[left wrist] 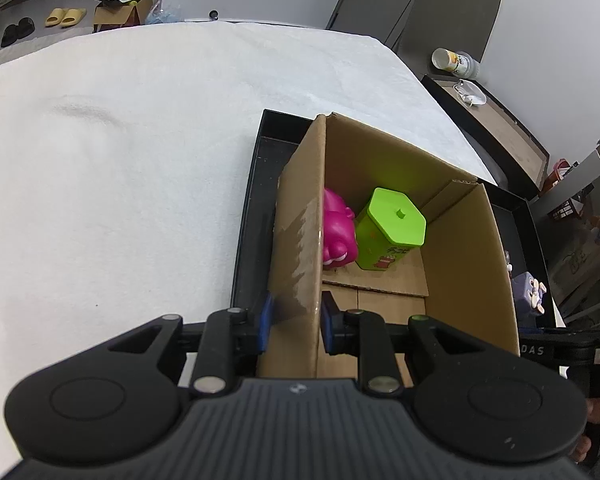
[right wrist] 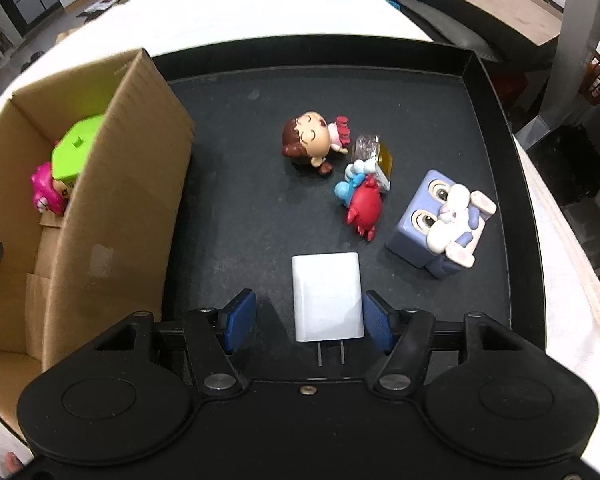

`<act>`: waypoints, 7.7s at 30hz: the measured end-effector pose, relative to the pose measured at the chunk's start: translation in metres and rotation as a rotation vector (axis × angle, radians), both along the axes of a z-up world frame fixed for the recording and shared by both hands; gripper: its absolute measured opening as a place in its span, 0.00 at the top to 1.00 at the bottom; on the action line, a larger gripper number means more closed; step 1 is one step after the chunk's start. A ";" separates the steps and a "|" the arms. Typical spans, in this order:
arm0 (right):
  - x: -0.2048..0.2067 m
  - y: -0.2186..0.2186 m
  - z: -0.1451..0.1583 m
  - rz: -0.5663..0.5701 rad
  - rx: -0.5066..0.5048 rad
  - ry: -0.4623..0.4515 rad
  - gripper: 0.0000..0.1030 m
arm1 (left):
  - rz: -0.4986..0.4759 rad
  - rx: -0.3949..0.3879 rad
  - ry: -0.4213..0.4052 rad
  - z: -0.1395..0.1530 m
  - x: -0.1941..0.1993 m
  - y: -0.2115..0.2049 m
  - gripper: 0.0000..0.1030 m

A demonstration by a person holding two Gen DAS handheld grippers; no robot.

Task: Organize rigid objects
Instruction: 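Reach the right gripper to the white charger plug and grasp it, then carry the white charger plug with the right gripper and release it into the cardboard box, then reach the right gripper to the lavender cube figure and grasp it, then carry the lavender cube figure with the right gripper and drop it into the box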

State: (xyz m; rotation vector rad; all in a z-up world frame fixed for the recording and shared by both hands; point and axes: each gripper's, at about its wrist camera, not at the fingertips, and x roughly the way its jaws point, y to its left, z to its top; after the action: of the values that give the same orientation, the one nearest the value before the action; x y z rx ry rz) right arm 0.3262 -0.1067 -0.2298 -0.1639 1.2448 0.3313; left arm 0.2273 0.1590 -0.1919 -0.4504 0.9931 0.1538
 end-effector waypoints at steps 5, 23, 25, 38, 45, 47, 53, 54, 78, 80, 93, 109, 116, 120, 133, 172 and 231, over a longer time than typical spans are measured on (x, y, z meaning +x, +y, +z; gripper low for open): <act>0.002 0.002 -0.003 -0.004 -0.017 0.016 0.65 | 0.002 0.000 0.001 0.000 0.000 0.001 0.78; -0.008 0.013 0.067 0.021 0.019 -0.099 0.65 | 0.004 -0.002 0.000 0.000 -0.001 -0.002 0.78; -0.007 0.017 0.074 0.027 0.022 -0.114 0.65 | 0.003 -0.006 -0.001 0.000 -0.002 -0.001 0.78; -0.008 0.047 0.105 0.080 0.028 -0.183 0.65 | 0.006 -0.036 -0.012 -0.001 -0.005 0.002 0.77; -0.007 0.070 0.115 0.113 0.032 -0.205 0.65 | 0.009 -0.056 -0.017 -0.001 -0.006 0.006 0.77; -0.006 0.077 0.115 0.122 0.031 -0.206 0.65 | 0.010 -0.060 -0.017 -0.002 -0.006 0.007 0.77; -0.003 0.096 0.109 0.140 0.028 -0.201 0.65 | 0.013 -0.080 -0.020 -0.003 -0.007 0.012 0.77; -0.002 0.100 0.108 0.143 0.027 -0.200 0.65 | 0.013 -0.082 -0.020 -0.003 -0.007 0.012 0.77; 0.005 0.125 0.093 0.157 -0.003 -0.230 0.60 | 0.012 -0.110 -0.031 -0.003 -0.009 0.019 0.75; 0.004 0.121 0.096 0.153 -0.001 -0.235 0.59 | 0.011 -0.107 -0.030 -0.002 -0.009 0.019 0.75; -0.005 0.083 0.103 0.120 -0.011 -0.232 0.50 | 0.015 -0.084 -0.032 0.002 -0.009 0.014 0.75; -0.009 0.025 0.100 0.051 -0.032 -0.222 0.44 | 0.012 -0.051 -0.027 0.000 -0.007 0.006 0.76; -0.007 0.002 0.092 0.021 -0.044 -0.209 0.43 | 0.028 -0.046 -0.038 0.002 -0.009 0.007 0.76; -0.005 -0.009 0.085 0.002 -0.049 -0.197 0.43 | 0.028 -0.050 -0.040 0.002 -0.008 0.007 0.78; 0.016 -0.037 0.060 -0.113 -0.024 -0.167 0.42 | 0.021 -0.021 -0.037 0.003 -0.006 0.002 0.78; 0.020 -0.035 0.060 -0.098 -0.036 -0.128 0.58 | 0.018 -0.016 -0.024 0.000 -0.002 0.001 0.78; -0.039 0.141 0.091 0.134 0.101 -0.121 0.57 | 0.004 -0.083 -0.035 -0.005 -0.021 0.008 0.77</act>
State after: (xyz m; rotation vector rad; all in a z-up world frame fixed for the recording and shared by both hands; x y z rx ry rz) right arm 0.2875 0.0348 -0.1389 -0.1786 1.0972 0.4919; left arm 0.2065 0.1667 -0.1966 -0.5292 0.9666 0.1081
